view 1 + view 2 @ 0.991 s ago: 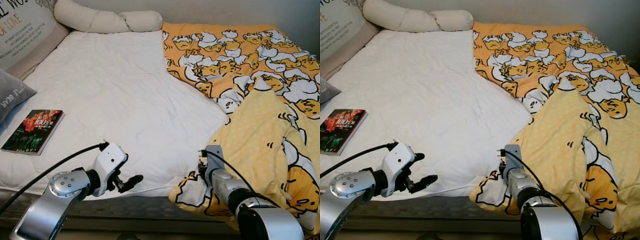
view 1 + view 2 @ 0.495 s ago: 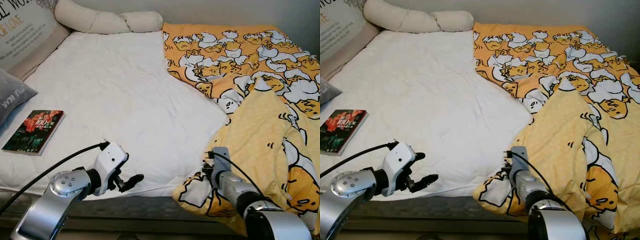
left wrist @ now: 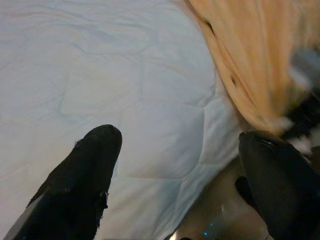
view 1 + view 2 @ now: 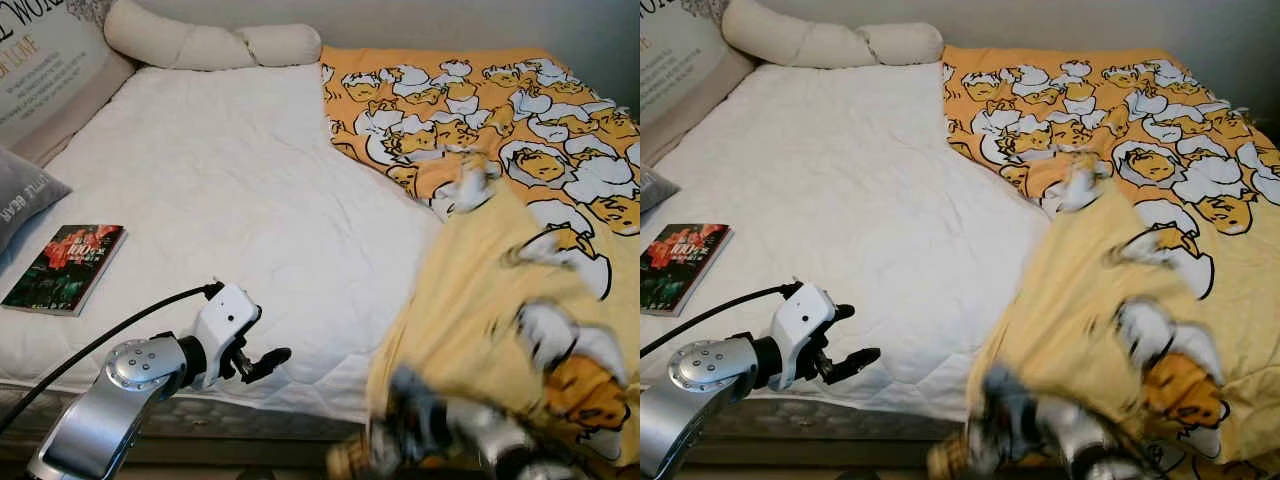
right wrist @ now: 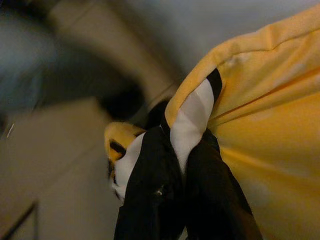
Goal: Clean up the room
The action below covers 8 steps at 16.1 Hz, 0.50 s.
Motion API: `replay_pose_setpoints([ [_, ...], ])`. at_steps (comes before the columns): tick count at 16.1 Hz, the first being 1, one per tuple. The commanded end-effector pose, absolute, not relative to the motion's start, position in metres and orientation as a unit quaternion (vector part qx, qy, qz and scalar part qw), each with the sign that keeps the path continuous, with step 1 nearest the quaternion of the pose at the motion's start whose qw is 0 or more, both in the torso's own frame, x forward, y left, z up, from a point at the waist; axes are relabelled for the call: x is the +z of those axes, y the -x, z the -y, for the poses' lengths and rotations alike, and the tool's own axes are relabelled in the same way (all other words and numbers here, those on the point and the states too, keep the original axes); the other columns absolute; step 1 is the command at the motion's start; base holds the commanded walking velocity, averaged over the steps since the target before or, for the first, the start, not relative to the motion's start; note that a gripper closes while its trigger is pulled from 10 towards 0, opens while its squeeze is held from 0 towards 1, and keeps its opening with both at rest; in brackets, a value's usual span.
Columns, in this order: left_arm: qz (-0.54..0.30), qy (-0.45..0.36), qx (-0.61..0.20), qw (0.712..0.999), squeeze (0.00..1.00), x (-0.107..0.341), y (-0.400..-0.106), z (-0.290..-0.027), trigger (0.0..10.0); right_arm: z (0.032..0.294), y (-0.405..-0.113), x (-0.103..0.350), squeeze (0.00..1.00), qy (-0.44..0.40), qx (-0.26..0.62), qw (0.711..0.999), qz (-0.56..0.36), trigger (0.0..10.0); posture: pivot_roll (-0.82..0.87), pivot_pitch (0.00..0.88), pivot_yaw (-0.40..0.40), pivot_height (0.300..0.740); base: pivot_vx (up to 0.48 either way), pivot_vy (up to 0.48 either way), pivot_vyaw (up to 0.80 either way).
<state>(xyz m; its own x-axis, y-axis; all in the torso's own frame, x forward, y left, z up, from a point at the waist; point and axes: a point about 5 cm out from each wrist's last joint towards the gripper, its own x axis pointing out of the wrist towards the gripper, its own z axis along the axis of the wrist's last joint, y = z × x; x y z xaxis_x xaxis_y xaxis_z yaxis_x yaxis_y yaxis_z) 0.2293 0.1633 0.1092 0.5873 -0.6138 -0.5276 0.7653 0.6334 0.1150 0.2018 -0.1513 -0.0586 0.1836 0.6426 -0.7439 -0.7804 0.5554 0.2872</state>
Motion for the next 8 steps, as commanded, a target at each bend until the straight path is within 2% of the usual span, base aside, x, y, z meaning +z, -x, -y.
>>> replay_pose_setpoints([
  [1, -0.226, -0.174, -0.394, 0.874, 0.00, 0.110, -0.230, -0.166, 10.0, 0.162, -0.180, -0.067, 0.00, 0.125, 0.514, 0.705, -0.472, 0.0, 0.27, 0.000, 0.037, 0.740, 0.000, 0.000, 0.00],
  [2, -0.227, -0.174, -0.394, 0.873, 0.00, 0.109, -0.230, -0.166, 10.0, 0.168, -0.168, -0.073, 0.00, 0.140, 0.515, 0.688, -0.492, 0.0, 0.27, 0.000, 0.037, 0.740, 0.000, 0.000, 0.00],
  [3, -0.227, -0.174, -0.395, 0.873, 0.00, 0.109, -0.230, -0.166, 10.0, 0.169, -0.166, -0.074, 0.00, 0.144, 0.516, 0.684, -0.495, 0.0, 0.27, 0.000, 0.037, 0.740, 0.000, 0.000, 0.00],
  [4, -0.227, -0.174, -0.395, 0.873, 0.00, 0.109, -0.230, -0.165, 10.0, 0.172, -0.165, -0.076, 0.00, 0.160, 0.504, 0.685, -0.500, 1.5, 0.27, 0.000, 0.039, 0.740, 0.000, 0.000, 0.00],
  [5, -0.226, -0.174, -0.396, 0.873, 0.00, 0.109, -0.231, -0.164, 10.0, 0.179, -0.174, -0.079, 0.00, 0.204, 0.415, 0.742, -0.486, 10.0, 0.27, 0.000, 0.041, 0.740, 0.000, 0.000, 0.00],
  [6, -0.226, -0.175, -0.397, 0.872, 0.00, 0.109, -0.231, -0.164, 10.0, 0.178, -0.180, -0.077, 0.00, 0.170, 0.379, 0.773, -0.479, 10.0, 0.27, 0.000, 0.041, 0.740, 0.000, 0.000, 0.00],
  [7, -0.226, -0.175, -0.398, 0.872, 0.00, 0.110, -0.231, -0.164, 10.0, 0.174, -0.183, -0.075, 1.00, 0.138, 0.374, 0.786, -0.472, 10.0, 0.27, 0.000, 0.045, 0.740, 0.000, 0.000, 0.00],
  [8, -0.226, -0.176, -0.398, 0.871, 0.00, 0.110, -0.231, -0.164, 10.0, 0.168, -0.190, -0.070, 1.00, 0.099, 0.385, 0.795, -0.459, 10.0, 0.27, 0.000, 0.047, 0.740, 0.000, 0.000, 0.00],
])
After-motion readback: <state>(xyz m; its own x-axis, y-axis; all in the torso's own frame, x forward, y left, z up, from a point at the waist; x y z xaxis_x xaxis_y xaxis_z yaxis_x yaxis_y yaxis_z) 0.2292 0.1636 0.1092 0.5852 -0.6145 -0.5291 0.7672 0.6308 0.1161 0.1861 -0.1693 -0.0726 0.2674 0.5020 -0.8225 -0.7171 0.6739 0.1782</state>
